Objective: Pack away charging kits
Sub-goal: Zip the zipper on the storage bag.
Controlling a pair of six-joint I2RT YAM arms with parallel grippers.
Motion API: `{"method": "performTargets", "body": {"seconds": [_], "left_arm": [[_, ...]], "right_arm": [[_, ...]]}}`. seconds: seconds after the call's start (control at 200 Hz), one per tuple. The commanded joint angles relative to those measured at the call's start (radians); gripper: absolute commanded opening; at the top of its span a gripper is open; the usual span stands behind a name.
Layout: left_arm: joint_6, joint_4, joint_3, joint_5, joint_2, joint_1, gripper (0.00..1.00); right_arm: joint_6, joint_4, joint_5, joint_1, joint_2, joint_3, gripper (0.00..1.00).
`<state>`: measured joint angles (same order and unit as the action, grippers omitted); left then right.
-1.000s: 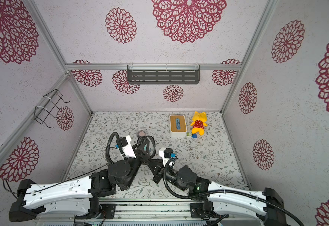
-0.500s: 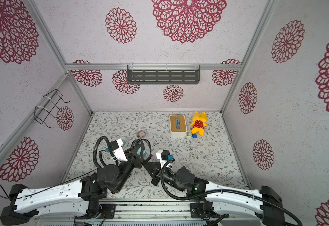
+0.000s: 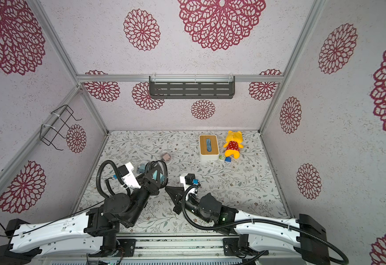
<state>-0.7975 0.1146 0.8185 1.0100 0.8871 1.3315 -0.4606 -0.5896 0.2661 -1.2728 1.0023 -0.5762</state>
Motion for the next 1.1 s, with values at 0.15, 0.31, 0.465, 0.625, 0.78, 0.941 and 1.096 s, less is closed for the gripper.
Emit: {"method": "performTargets", "body": {"seconds": [0.15, 0.31, 0.465, 0.625, 0.78, 0.941, 1.096], "left_arm": [[-0.117, -0.019, -0.005, -0.084, -0.059, -0.008, 0.0], [-0.178, -0.053, -0.009, -0.16, -0.04, -0.008, 0.0], [-0.232, -0.019, -0.059, -0.235, -0.048, -0.005, 0.0], [-0.279, -0.094, -0.052, -0.267, -0.027, -0.005, 0.0], [-0.278, -0.109, -0.069, -0.278, -0.025, -0.002, 0.0], [-0.232, -0.111, -0.046, -0.323, 0.01, -0.001, 0.0], [-0.19, -0.148, -0.003, -0.366, 0.052, 0.001, 0.0]], "right_arm": [[0.044, 0.132, 0.193, 0.096, -0.021, -0.052, 0.0], [0.07, 0.135, 0.181, 0.103, -0.024, -0.088, 0.0], [0.078, 0.131, 0.188, 0.131, -0.024, -0.108, 0.0], [0.123, 0.127, 0.175, 0.151, -0.027, -0.131, 0.0], [0.162, 0.111, 0.178, 0.179, -0.044, -0.128, 0.0], [0.176, 0.093, 0.144, 0.218, -0.049, -0.133, 0.0], [0.179, 0.09, 0.112, 0.255, -0.045, -0.154, 0.0]]}}
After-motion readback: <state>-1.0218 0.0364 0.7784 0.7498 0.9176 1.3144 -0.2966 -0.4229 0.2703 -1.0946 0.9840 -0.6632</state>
